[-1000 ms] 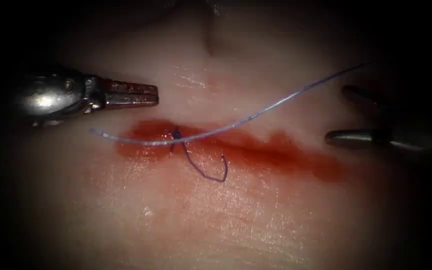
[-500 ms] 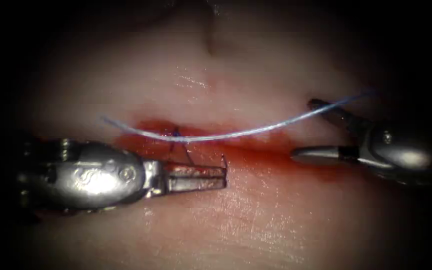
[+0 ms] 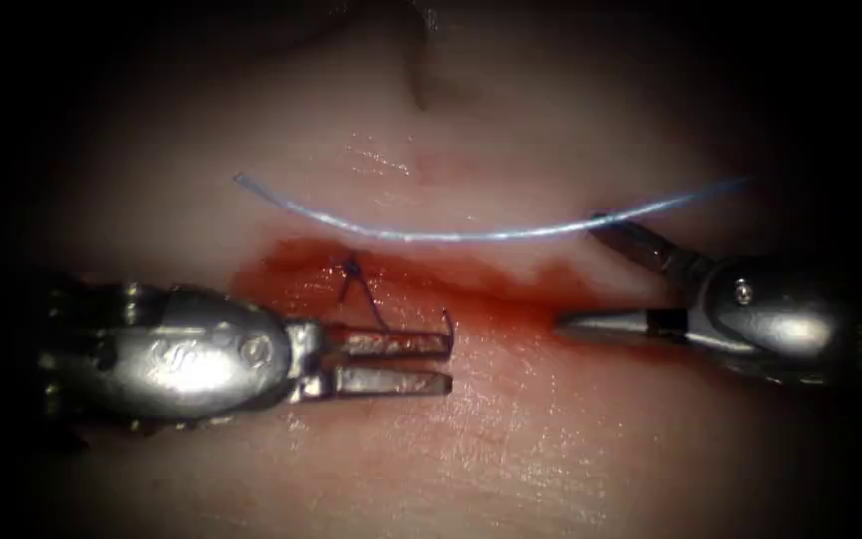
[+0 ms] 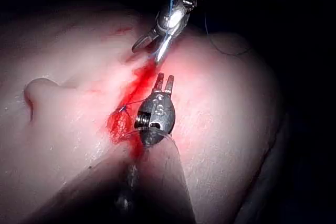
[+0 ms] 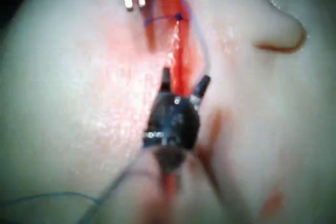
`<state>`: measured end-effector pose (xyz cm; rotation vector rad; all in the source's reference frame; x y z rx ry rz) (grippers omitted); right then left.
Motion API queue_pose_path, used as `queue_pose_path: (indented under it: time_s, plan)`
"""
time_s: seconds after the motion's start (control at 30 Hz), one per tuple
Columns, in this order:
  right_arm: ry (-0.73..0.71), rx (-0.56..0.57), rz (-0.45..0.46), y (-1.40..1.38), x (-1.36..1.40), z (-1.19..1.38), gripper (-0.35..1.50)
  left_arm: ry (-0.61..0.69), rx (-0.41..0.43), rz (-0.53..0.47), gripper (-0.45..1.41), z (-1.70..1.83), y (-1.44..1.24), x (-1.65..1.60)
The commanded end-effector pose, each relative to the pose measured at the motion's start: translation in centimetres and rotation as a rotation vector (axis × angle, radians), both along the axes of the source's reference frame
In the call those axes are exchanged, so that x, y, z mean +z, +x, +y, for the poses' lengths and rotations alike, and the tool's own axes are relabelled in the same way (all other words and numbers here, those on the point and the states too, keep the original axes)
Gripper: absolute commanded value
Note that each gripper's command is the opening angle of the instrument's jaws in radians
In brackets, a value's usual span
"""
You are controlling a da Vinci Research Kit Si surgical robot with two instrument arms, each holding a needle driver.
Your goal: Wound Closure
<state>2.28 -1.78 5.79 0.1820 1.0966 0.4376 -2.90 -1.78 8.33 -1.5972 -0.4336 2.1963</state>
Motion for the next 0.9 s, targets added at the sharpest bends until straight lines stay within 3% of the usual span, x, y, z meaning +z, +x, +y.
queue_pose_path:
  time_s: [0.03, 0.17, 0.9]
  plan:
    - [0.004, -0.001, 0.002, 0.05, 0.05, -0.07, 1.48, 0.008, -0.002, 0.006, 0.19, -0.07, -0.05, 0.06]
    - [0.003, -0.001, 0.002, 0.06, 0.05, -0.08, 1.48, 0.018, -0.011, 0.014, 0.29, -0.04, -0.07, 0.08]
    - [0.003, -0.015, 0.002, 0.14, 0.07, -0.14, 1.48, 0.050, -0.046, 0.055, 0.24, 0.03, -0.16, 0.29]
